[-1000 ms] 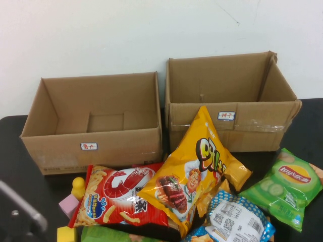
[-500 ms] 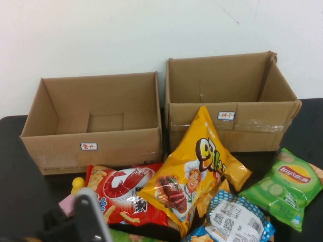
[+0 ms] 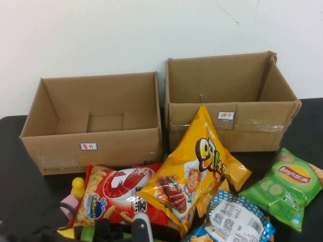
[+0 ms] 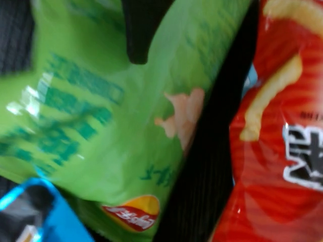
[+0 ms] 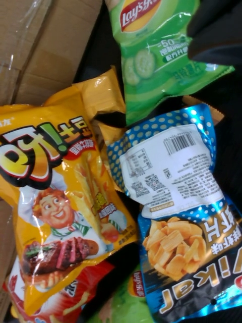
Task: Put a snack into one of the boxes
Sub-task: Pick up the potato chip
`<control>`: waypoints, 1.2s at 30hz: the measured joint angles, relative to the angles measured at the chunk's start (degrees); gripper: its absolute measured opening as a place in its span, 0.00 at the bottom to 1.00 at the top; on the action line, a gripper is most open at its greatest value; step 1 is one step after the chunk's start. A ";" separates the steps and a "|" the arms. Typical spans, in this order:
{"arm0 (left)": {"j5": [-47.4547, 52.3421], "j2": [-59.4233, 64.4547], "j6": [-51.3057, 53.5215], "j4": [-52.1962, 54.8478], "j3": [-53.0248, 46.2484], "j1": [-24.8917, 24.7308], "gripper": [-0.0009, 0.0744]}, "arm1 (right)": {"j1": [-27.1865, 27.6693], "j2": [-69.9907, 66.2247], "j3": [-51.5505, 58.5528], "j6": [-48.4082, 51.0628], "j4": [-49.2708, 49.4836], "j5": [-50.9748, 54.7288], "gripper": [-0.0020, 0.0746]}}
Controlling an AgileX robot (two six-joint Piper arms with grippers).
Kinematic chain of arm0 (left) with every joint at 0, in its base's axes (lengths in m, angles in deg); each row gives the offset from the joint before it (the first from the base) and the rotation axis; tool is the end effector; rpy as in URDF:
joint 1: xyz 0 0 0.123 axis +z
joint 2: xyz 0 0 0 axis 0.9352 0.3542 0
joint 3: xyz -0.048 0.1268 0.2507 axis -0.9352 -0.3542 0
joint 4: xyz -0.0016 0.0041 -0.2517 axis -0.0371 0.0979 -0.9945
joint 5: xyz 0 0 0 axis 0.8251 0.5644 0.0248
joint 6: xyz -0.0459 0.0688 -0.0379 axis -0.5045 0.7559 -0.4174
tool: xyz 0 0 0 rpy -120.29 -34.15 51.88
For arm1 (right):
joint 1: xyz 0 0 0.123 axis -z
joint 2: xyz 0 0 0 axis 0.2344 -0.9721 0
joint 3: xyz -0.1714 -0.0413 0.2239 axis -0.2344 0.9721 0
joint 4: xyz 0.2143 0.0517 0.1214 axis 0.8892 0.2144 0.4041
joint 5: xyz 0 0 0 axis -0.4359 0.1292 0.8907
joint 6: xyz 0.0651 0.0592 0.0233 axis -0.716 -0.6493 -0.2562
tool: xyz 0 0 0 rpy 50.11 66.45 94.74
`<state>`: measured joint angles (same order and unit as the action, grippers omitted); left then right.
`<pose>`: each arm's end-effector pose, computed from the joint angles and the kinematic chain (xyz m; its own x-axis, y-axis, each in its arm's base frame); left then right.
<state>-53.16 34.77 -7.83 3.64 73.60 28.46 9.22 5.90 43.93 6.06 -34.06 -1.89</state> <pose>0.1704 -0.1494 0.1260 -0.1667 0.9123 -0.3742 0.9305 0.2711 0.2464 0.1192 0.0369 0.2385 -0.4590 -0.2836 -0.8419 -0.4571 0.8880 -0.0499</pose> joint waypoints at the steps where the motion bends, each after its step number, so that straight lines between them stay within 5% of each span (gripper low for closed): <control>1: -1.61 1.47 0.15 0.00 0.03 -0.04 0.79 | 0.00 0.00 0.00 0.00 0.12 0.00 0.02; 5: -5.68 5.70 1.52 0.22 0.13 -0.13 0.63 | 0.00 0.00 0.00 0.66 0.61 -0.13 0.02; 10: -6.67 7.51 2.40 0.61 0.62 -0.13 0.31 | 0.00 0.00 0.00 0.89 1.21 -0.45 0.02; 17: -1.61 1.27 1.86 0.51 0.62 -2.04 0.07 | 0.00 0.00 0.00 0.97 1.21 -0.93 0.02; 27: 10.23 -13.38 -7.25 7.53 0.62 -2.36 0.03 | 0.00 0.00 0.00 0.97 1.45 -1.38 0.02; 36: 27.11 -23.99 -35.54 40.93 11.03 -2.29 0.03 | 0.00 0.00 0.00 0.97 1.90 -1.55 0.02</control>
<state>-26.04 10.77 -43.37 44.57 84.63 26.17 9.22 5.90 43.93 7.02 -32.16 -3.44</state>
